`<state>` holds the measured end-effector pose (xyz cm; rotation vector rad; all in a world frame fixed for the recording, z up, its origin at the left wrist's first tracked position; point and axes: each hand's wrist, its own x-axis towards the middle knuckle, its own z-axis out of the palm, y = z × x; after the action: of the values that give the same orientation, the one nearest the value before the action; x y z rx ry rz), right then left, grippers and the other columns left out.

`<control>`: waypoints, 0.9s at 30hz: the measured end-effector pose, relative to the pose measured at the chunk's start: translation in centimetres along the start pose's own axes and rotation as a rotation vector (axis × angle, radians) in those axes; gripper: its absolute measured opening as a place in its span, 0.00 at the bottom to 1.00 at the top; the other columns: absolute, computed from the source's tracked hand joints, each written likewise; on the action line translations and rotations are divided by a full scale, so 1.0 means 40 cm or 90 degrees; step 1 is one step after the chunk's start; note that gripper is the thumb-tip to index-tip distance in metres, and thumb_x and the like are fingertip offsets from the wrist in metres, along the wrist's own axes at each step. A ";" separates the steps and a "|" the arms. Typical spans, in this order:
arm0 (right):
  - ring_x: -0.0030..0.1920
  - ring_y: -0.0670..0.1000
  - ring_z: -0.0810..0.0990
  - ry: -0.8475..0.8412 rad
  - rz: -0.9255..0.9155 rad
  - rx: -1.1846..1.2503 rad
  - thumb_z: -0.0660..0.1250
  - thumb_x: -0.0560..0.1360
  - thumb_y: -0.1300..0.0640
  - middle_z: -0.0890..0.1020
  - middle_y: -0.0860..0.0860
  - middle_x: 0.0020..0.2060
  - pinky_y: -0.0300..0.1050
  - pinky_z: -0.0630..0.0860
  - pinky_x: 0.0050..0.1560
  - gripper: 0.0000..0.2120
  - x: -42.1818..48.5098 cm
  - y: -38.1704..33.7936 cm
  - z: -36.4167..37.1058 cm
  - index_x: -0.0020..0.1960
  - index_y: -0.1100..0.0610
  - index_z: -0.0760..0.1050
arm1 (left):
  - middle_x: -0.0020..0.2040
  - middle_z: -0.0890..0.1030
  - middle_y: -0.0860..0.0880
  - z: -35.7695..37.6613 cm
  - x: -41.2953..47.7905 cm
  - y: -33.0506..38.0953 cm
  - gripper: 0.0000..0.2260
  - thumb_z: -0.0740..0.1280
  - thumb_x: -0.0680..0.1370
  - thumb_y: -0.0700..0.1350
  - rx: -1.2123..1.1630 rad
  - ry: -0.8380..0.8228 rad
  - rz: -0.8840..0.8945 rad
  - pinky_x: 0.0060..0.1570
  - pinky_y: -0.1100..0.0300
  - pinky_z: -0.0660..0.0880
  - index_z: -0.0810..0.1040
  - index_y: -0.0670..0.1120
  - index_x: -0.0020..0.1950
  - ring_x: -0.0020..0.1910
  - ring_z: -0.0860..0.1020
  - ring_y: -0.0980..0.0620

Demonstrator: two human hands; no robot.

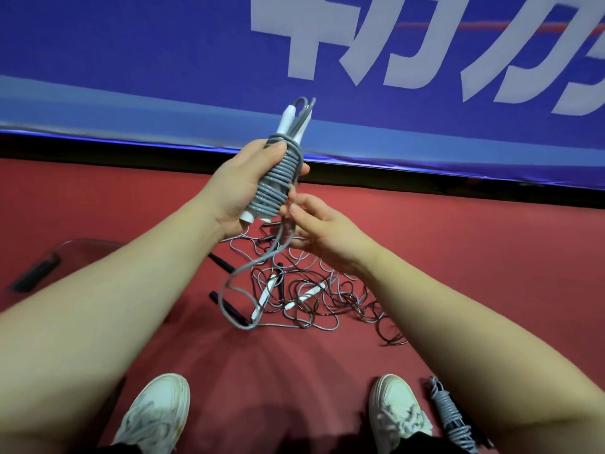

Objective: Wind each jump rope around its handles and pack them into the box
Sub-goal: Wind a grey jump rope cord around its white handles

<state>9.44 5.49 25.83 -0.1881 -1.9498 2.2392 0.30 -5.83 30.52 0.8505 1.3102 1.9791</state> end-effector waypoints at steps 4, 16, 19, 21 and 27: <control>0.40 0.48 0.83 0.017 0.049 0.106 0.56 0.81 0.59 0.83 0.47 0.37 0.45 0.80 0.47 0.07 0.002 -0.016 0.006 0.47 0.59 0.72 | 0.46 0.82 0.43 0.001 0.000 0.010 0.07 0.59 0.81 0.46 0.003 -0.001 0.006 0.27 0.59 0.75 0.70 0.43 0.53 0.32 0.77 0.50; 0.27 0.42 0.58 0.008 0.012 -0.267 0.56 0.81 0.52 0.64 0.42 0.25 0.37 0.55 0.29 0.15 -0.005 -0.055 -0.113 0.43 0.52 0.79 | 0.37 0.78 0.45 -0.009 -0.030 0.007 0.14 0.62 0.73 0.51 -0.030 -0.098 -0.121 0.22 0.63 0.73 0.72 0.42 0.51 0.27 0.77 0.52; 0.25 0.41 0.60 -0.099 0.045 -0.329 0.58 0.80 0.57 0.66 0.44 0.25 0.35 0.57 0.27 0.17 -0.023 -0.106 -0.133 0.35 0.51 0.78 | 0.32 0.79 0.45 0.014 -0.053 0.020 0.11 0.65 0.75 0.47 0.075 -0.235 -0.162 0.20 0.63 0.72 0.69 0.40 0.49 0.25 0.76 0.51; 0.27 0.41 0.68 -0.125 0.073 -0.525 0.61 0.78 0.65 0.72 0.48 0.28 0.35 0.65 0.32 0.16 -0.027 -0.154 -0.140 0.36 0.50 0.77 | 0.32 0.79 0.45 0.018 -0.062 0.027 0.13 0.69 0.74 0.45 0.258 -0.304 -0.211 0.20 0.62 0.72 0.68 0.42 0.51 0.26 0.78 0.50; 0.46 0.54 0.78 -0.207 0.109 -1.076 0.66 0.75 0.44 0.82 0.53 0.44 0.43 0.71 0.43 0.12 -0.001 -0.230 -0.051 0.45 0.52 0.81 | 0.41 0.78 0.51 0.045 -0.043 -0.024 0.17 0.72 0.72 0.56 0.847 -0.308 -0.208 0.23 0.70 0.67 0.71 0.48 0.52 0.30 0.76 0.60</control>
<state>10.30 8.70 34.67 -0.1536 -3.4240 0.0575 2.88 -5.87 29.86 1.4049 2.1876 0.3847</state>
